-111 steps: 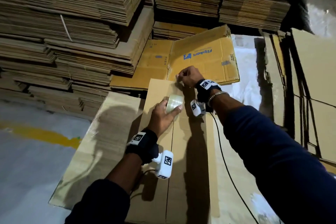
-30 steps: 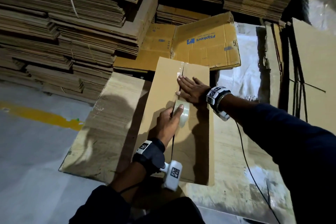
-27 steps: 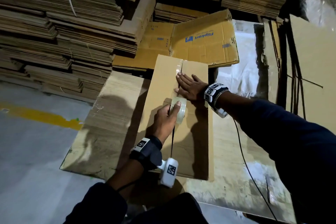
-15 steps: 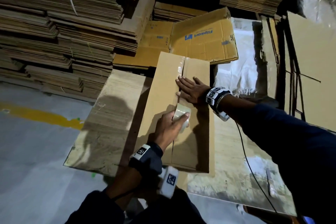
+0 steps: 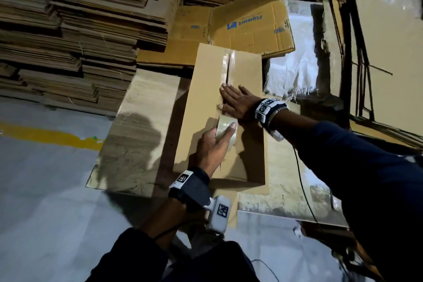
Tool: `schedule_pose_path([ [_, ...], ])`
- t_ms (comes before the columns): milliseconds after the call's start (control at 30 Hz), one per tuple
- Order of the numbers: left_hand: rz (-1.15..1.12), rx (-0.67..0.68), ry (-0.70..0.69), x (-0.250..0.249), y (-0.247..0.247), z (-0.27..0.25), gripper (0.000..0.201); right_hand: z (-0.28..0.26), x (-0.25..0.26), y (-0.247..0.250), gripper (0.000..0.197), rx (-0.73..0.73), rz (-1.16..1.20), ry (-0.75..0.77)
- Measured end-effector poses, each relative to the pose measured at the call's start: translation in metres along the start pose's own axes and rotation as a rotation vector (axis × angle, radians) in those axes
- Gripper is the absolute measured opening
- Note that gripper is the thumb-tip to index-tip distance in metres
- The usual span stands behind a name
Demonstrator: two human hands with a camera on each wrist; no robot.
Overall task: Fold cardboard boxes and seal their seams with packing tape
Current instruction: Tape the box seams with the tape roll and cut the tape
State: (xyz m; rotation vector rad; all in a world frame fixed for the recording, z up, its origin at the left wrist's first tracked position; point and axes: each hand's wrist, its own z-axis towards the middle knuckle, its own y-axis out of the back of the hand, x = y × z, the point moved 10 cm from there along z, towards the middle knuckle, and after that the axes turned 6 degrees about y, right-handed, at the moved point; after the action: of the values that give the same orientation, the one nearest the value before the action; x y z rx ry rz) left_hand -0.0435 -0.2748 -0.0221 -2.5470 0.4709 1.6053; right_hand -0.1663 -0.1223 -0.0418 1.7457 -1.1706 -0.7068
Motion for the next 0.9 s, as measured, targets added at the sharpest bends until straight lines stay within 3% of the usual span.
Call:
schedule_pose_path([
  [67,-0.011,0.02,-0.008,0.004,0.0,-0.01,0.042,0.002,-0.001,0.004,0.088,0.007,-0.019,-0.013],
  [200,-0.117,0.102,-0.011,-0.002,0.001,-0.019,0.039,-0.004,0.009,0.012,0.103,-0.018,-0.045,-0.045],
  [333,-0.151,0.069,-0.024,-0.003,0.008,-0.026,0.043,-0.019,0.033,-0.007,0.105,0.01,-0.156,0.059],
  [433,-0.154,0.066,-0.026,0.004,0.006,-0.039,0.04,-0.025,0.038,-0.018,0.104,-0.007,-0.14,0.024],
  [533,-0.134,0.051,-0.06,0.014,0.007,-0.056,0.037,-0.024,0.041,-0.014,0.115,-0.02,-0.055,-0.014],
  [700,-0.183,0.091,-0.063,0.017,0.01,-0.072,0.037,-0.031,0.05,-0.01,0.092,-0.021,-0.035,-0.062],
  [833,-0.198,0.063,-0.046,0.017,0.008,-0.073,0.031,-0.056,0.073,-0.028,0.097,0.039,-0.018,0.014],
  [900,-0.159,0.055,-0.04,0.026,0.004,-0.077,0.039,-0.066,0.076,-0.035,0.09,0.035,-0.048,0.013],
])
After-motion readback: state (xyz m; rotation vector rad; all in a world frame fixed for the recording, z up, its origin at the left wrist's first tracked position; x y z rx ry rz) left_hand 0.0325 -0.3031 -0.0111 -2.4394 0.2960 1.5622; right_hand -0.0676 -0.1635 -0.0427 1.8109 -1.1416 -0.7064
